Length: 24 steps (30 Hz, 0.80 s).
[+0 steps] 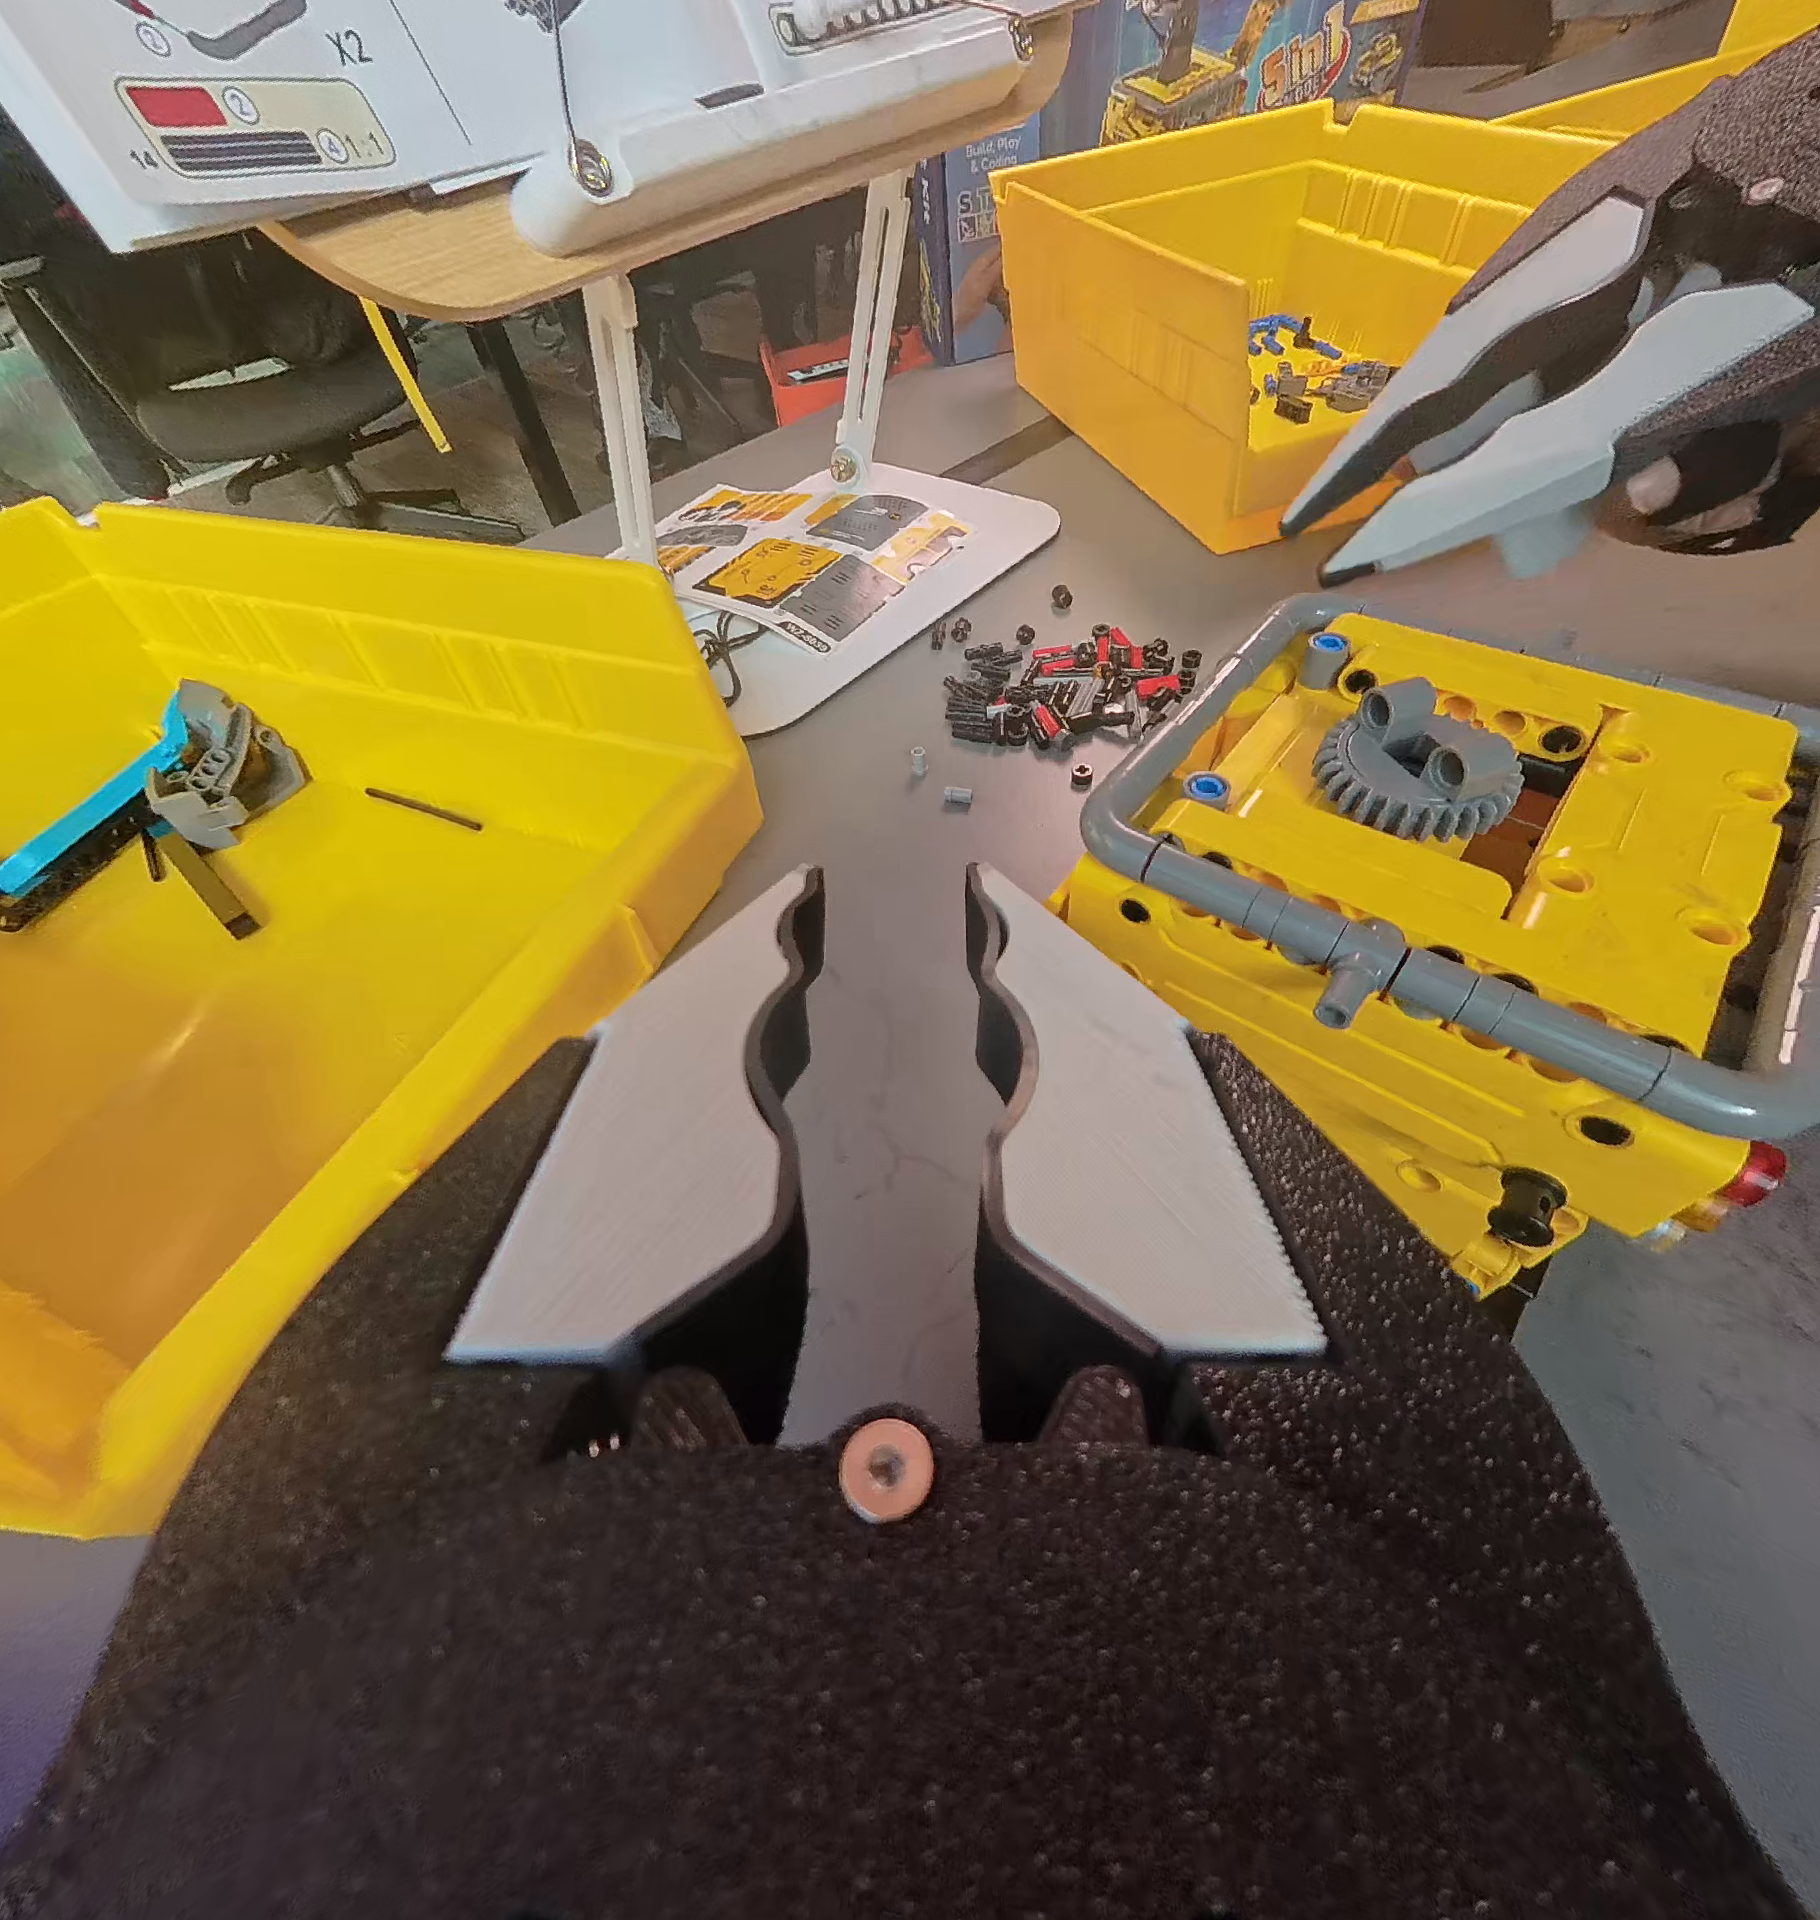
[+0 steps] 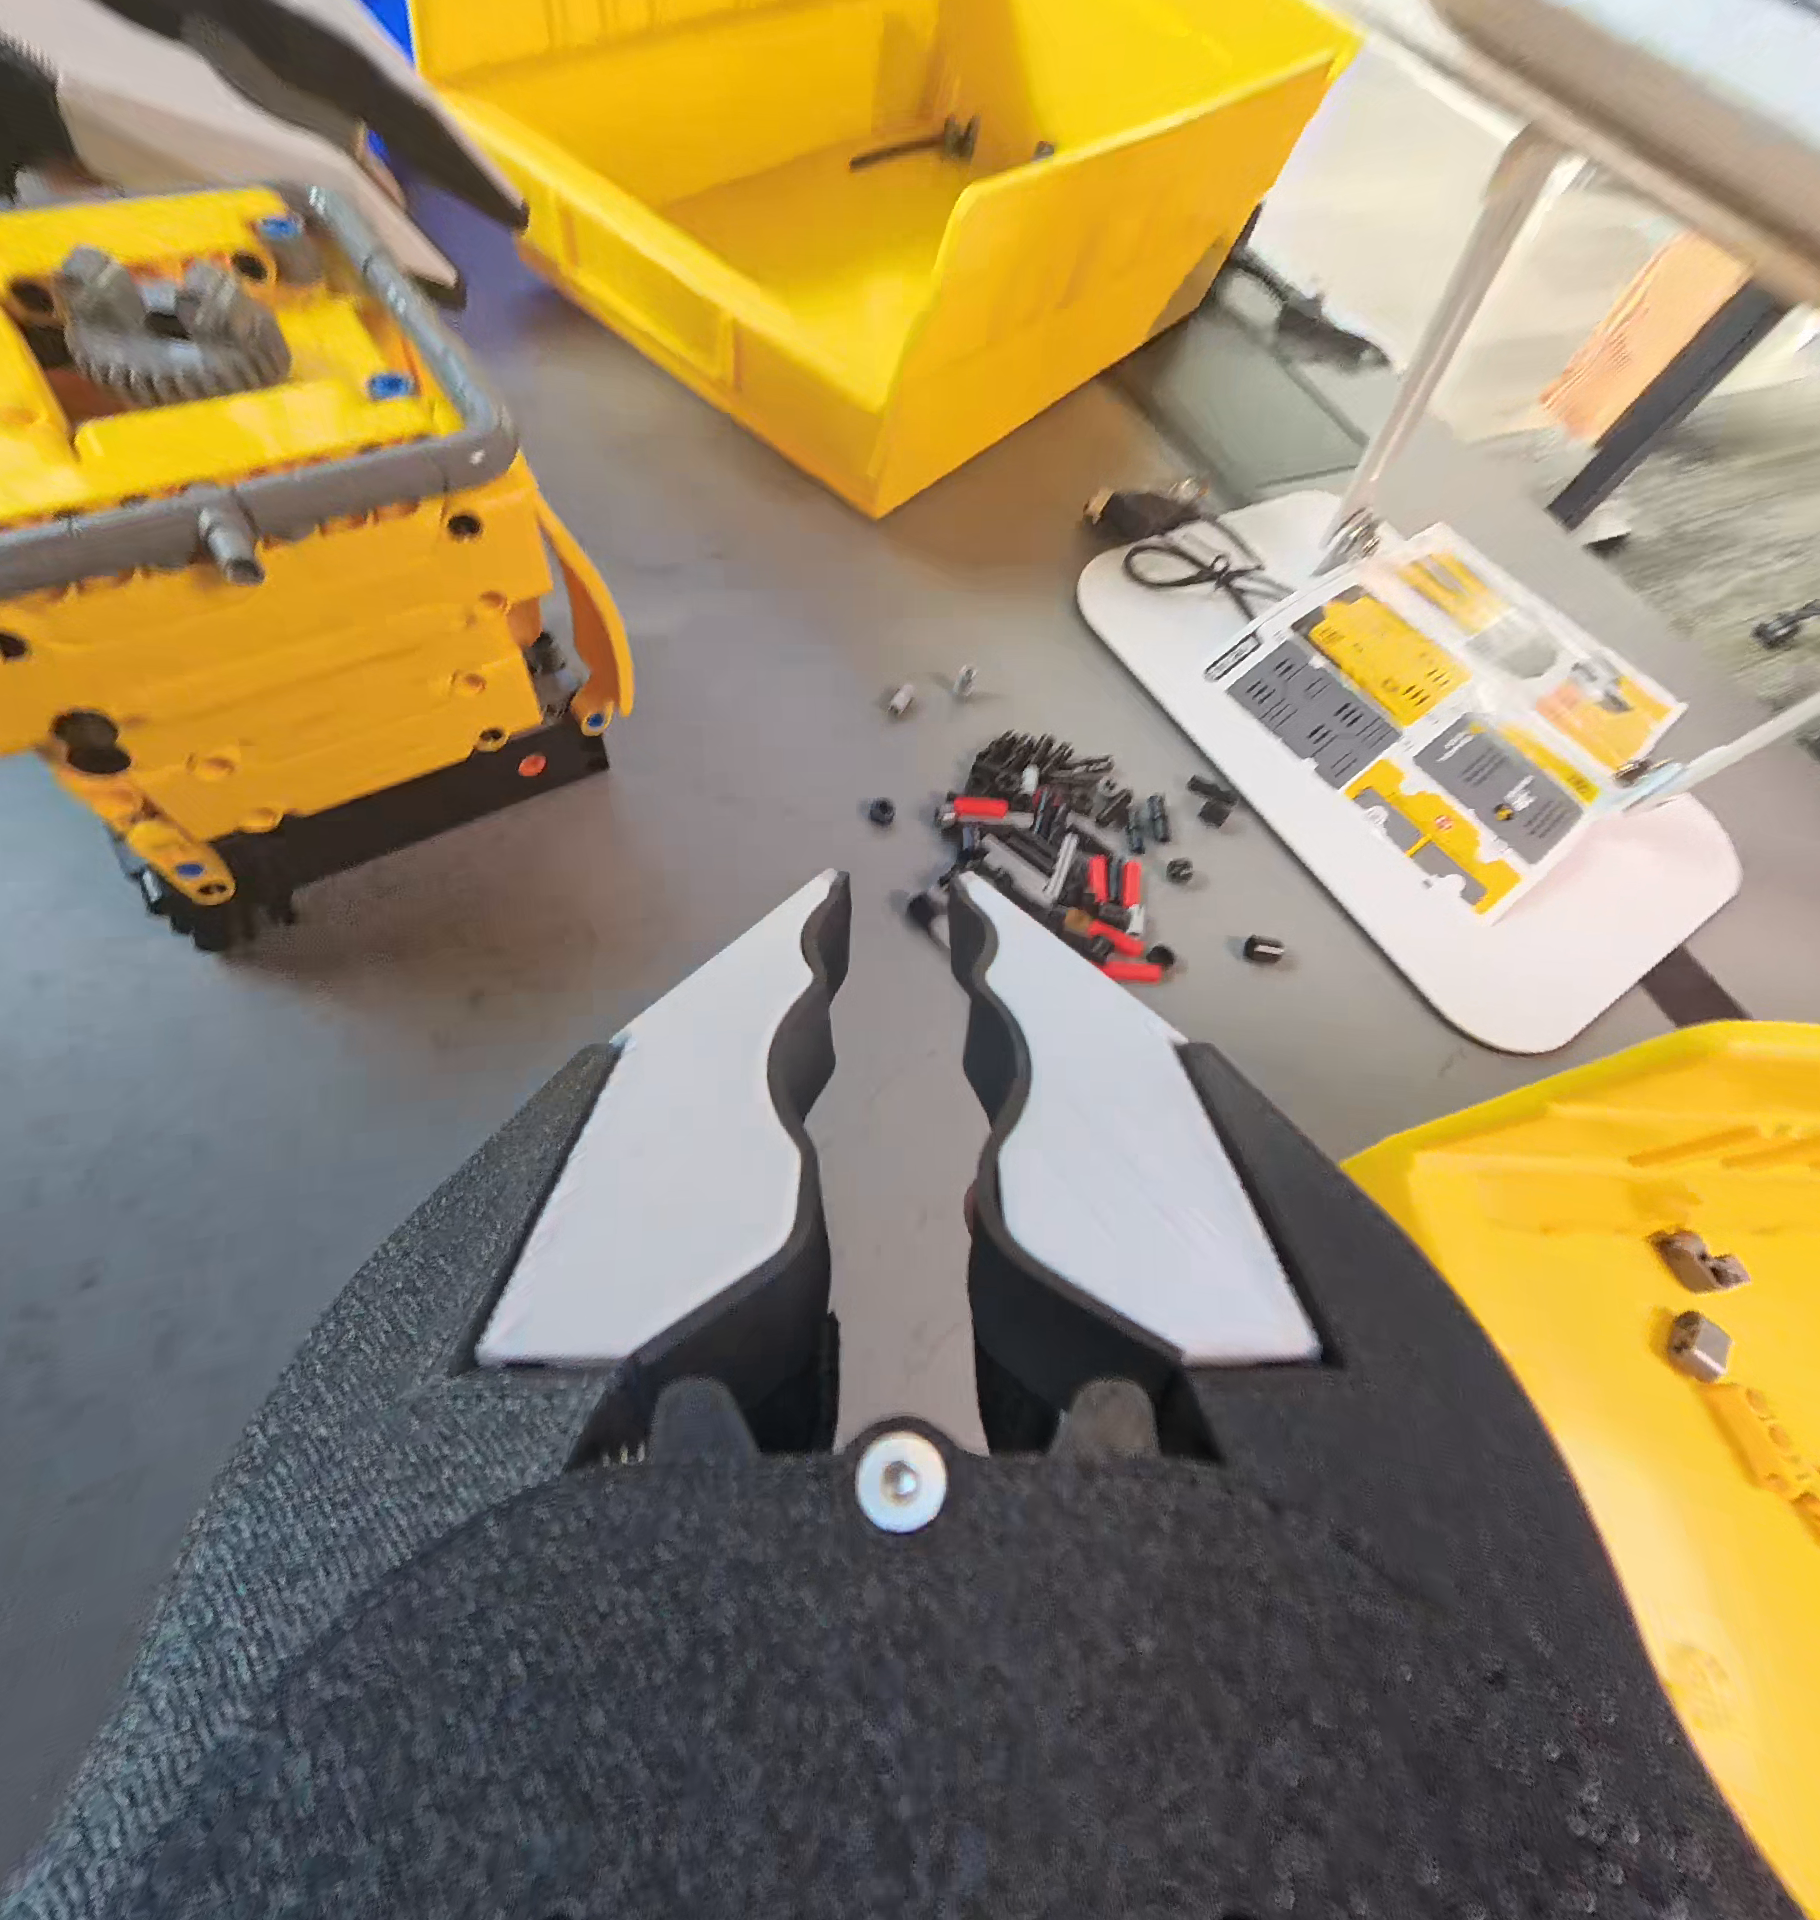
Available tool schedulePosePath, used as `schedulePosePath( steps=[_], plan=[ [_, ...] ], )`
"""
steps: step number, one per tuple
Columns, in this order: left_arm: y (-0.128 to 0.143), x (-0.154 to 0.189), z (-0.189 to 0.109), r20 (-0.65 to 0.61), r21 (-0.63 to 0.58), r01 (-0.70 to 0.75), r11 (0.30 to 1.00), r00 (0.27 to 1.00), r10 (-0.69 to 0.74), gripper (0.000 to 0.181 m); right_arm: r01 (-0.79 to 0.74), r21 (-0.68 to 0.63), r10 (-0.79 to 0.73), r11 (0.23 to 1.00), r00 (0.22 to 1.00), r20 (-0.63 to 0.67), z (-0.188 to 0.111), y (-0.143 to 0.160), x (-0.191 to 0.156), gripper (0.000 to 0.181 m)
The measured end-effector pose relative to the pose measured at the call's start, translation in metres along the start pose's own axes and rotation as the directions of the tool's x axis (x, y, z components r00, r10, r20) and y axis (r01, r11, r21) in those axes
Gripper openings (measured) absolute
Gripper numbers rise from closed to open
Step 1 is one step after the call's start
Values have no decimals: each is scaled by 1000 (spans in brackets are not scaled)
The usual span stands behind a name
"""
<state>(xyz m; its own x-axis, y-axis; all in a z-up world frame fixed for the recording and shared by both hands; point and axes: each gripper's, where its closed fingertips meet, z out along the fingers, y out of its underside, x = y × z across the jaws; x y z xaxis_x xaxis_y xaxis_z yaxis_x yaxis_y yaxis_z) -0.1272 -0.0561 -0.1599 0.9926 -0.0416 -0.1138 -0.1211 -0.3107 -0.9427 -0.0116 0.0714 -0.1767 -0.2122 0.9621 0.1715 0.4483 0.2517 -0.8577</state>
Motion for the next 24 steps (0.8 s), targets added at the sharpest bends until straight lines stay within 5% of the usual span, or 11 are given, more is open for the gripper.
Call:
schedulePosePath(
  steps=[9, 24],
  plan=[
    [-2, -4, 0, 21, 20, 10, 1000, 1000, -11, 27, 2, 333, 76, 943, 972, -222, -17, -58, 43, 32],
    [7, -6, 7, 32, 14, 38, 999, 999, -38, 28, -12, 356, 128, 934, 943, -306, -23, -29, 64, 41]
  ],
)
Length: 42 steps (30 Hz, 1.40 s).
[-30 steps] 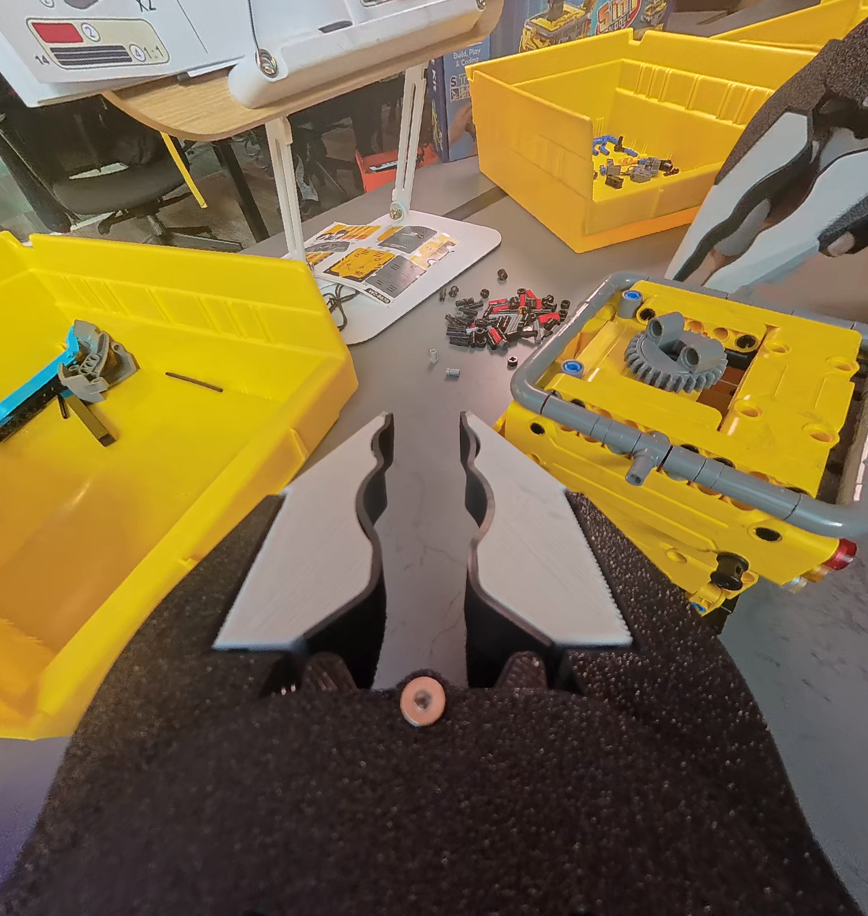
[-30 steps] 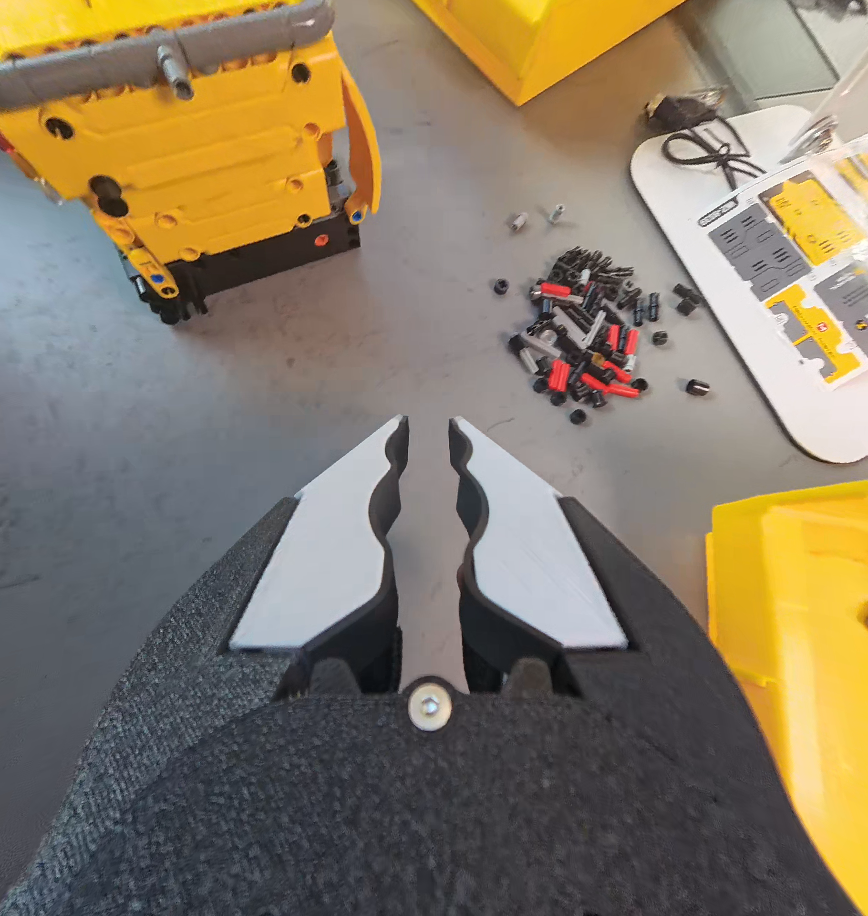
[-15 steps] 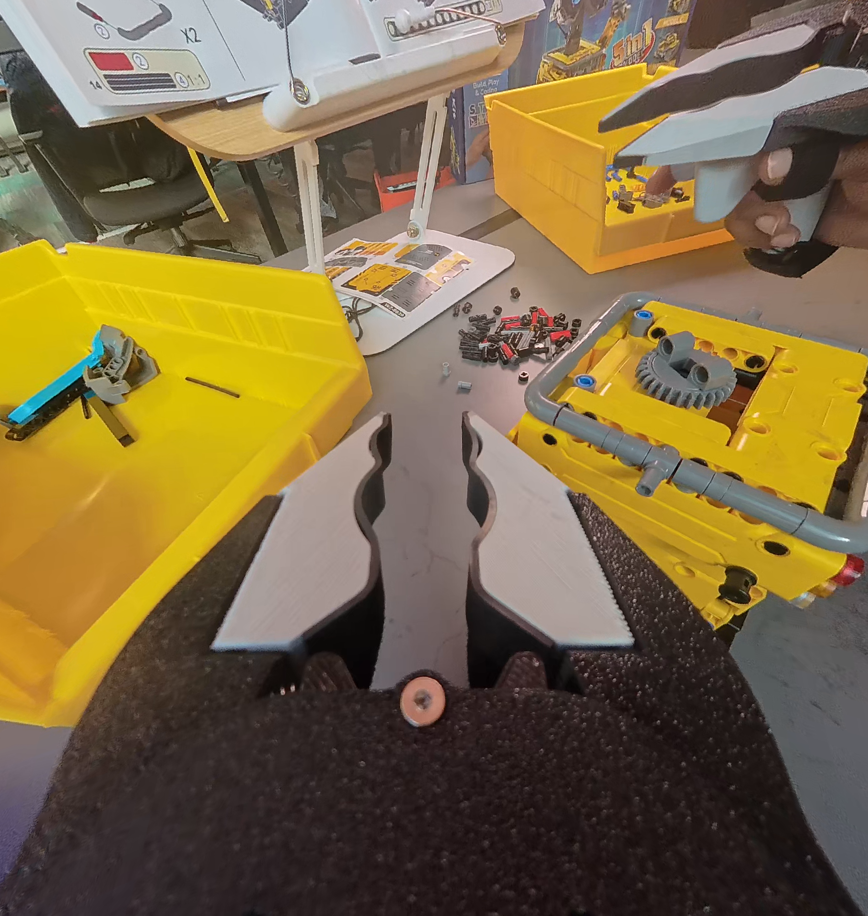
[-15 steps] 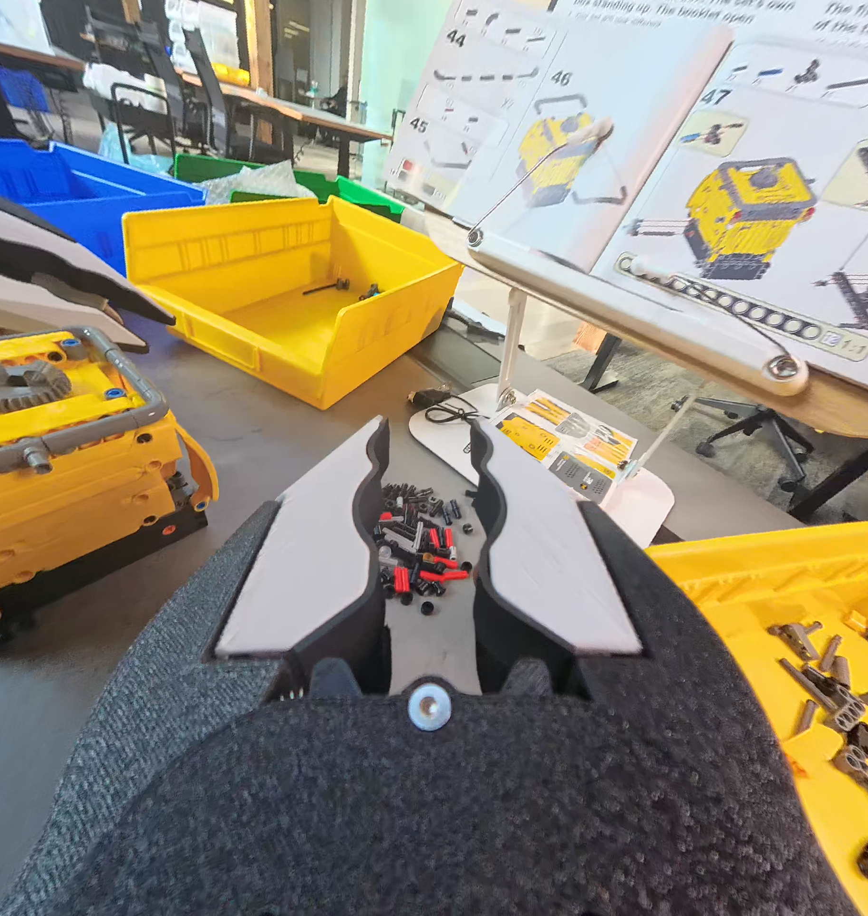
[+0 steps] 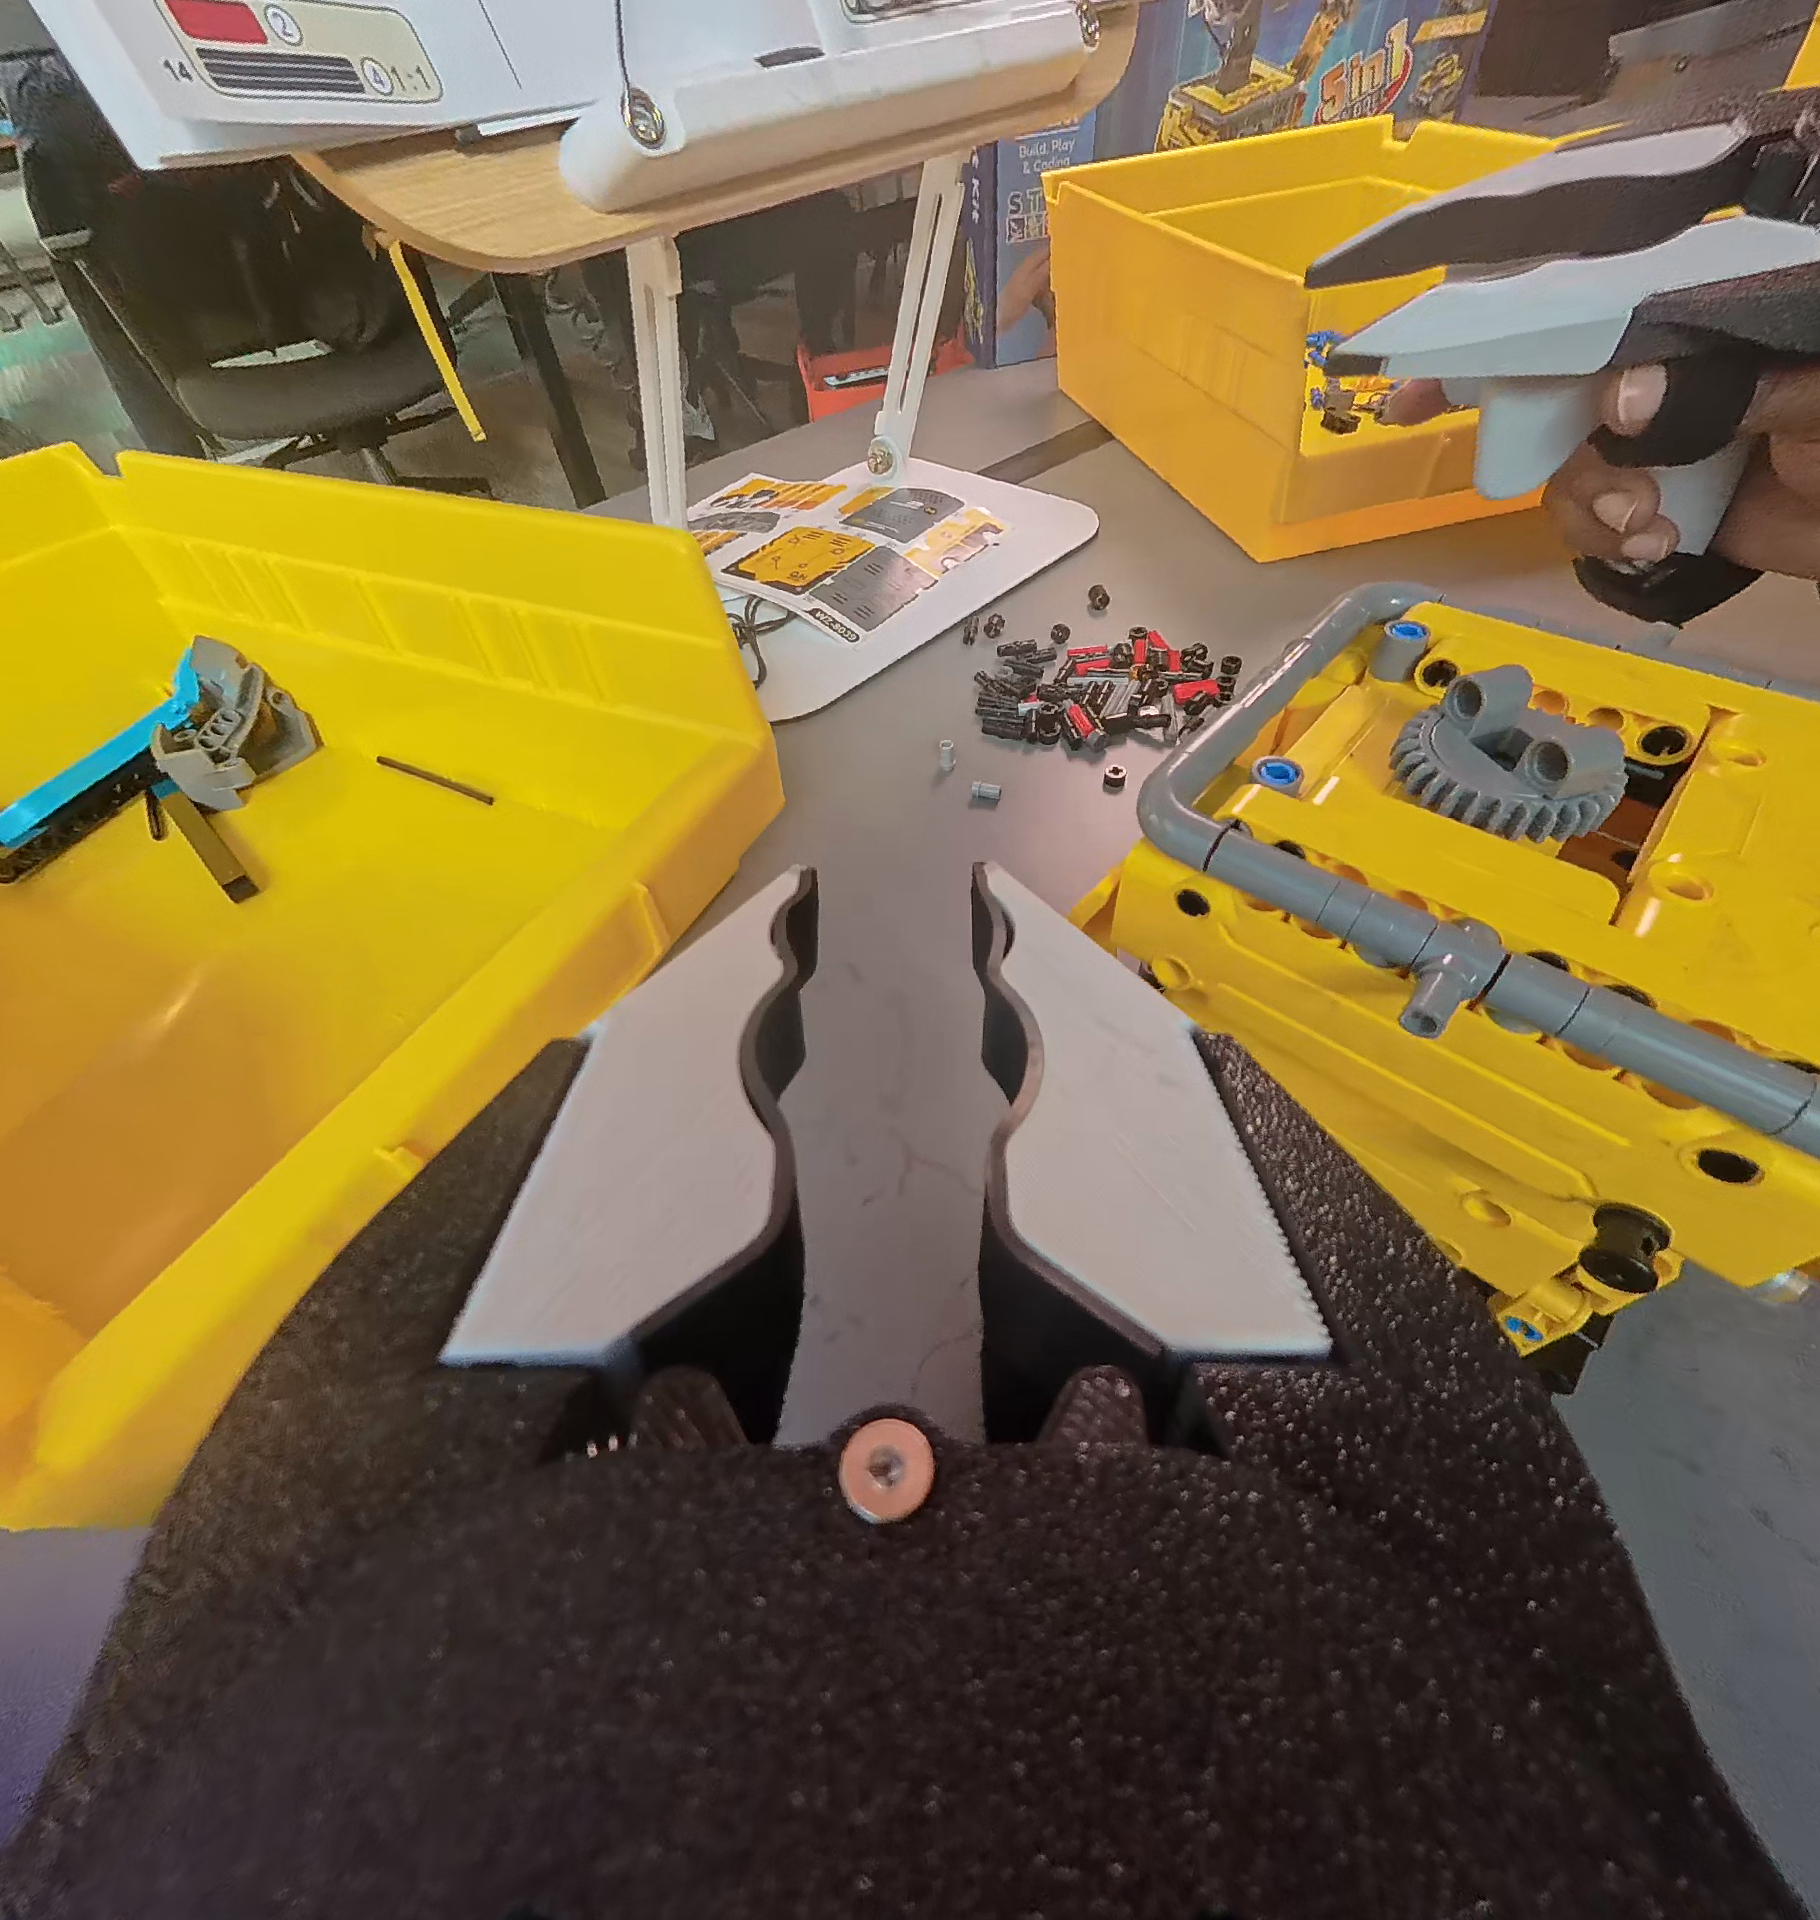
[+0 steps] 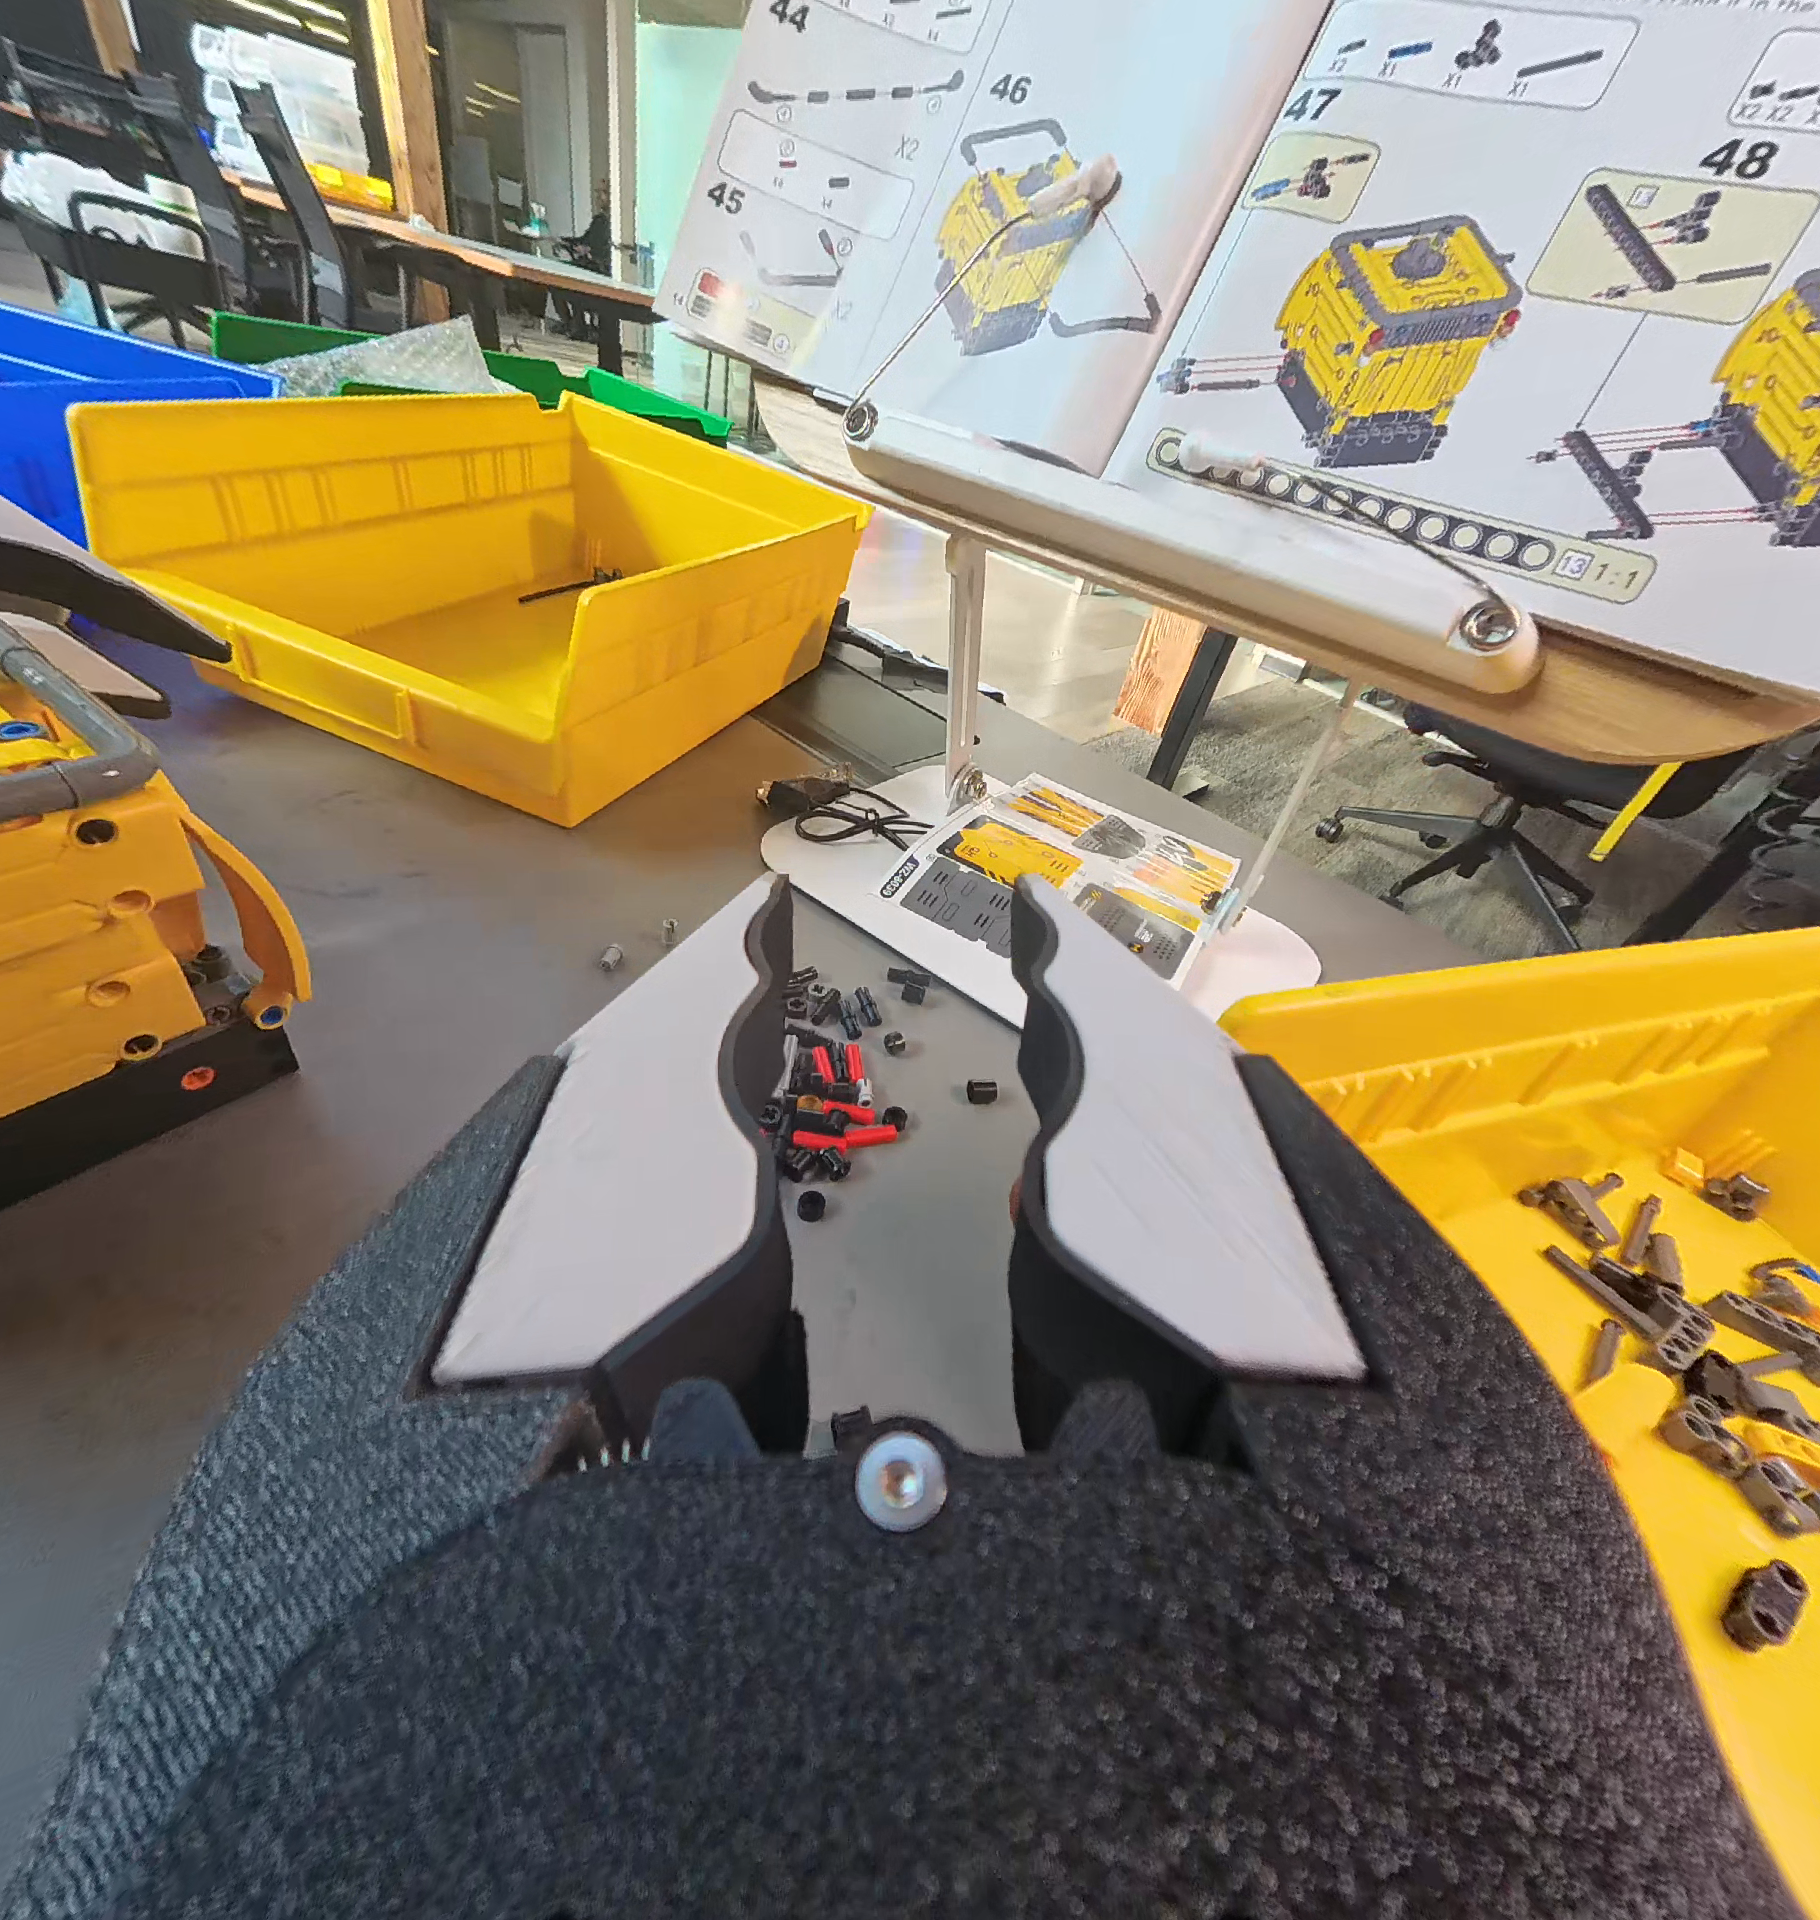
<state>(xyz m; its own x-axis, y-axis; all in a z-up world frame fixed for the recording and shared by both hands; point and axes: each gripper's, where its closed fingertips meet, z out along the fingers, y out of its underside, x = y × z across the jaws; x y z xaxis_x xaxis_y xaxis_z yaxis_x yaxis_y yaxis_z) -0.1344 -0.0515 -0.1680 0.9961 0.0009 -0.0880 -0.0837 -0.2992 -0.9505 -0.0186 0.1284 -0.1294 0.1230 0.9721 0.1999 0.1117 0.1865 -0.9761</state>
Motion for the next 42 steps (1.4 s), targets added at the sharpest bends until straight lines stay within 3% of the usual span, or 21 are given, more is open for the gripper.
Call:
schedulePosePath(
  steps=[4, 7, 11, 17, 28, 42],
  plan=[
    [-1, 1, 1, -5, 6, 9, 1000, 1000, -9, 29, -27, -66, 28, 997, 999, 17, 4, 18, -2, 41],
    [-1, 2, 1, -8, 5, 5, 1000, 1000, -5, 29, -33, -187, 40, 982, 999, 30, 9, 40, -5, 38],
    [-1, 2, 1, -6, 5, 4, 1000, 1000, -4, 29, -13, -313, 38, 950, 996, 77, 13, 60, -11, 23],
    [-1, 3, 2, -11, 5, 2, 1000, 1000, -2, 29, 135, -454, -35, 881, 974, 222, 15, 87, -35, 14],
    [2, 3, 3, -8, -6, 1, 1000, 1000, -1, 28, 196, -489, -58, 850, 958, 282, 37, 84, -41, 6],
    [0, 2, 1, -9, 0, 1, 1000, 1000, -1, 28, 236, -538, -23, 809, 928, 373, 43, 93, -68, 10]
  ],
)
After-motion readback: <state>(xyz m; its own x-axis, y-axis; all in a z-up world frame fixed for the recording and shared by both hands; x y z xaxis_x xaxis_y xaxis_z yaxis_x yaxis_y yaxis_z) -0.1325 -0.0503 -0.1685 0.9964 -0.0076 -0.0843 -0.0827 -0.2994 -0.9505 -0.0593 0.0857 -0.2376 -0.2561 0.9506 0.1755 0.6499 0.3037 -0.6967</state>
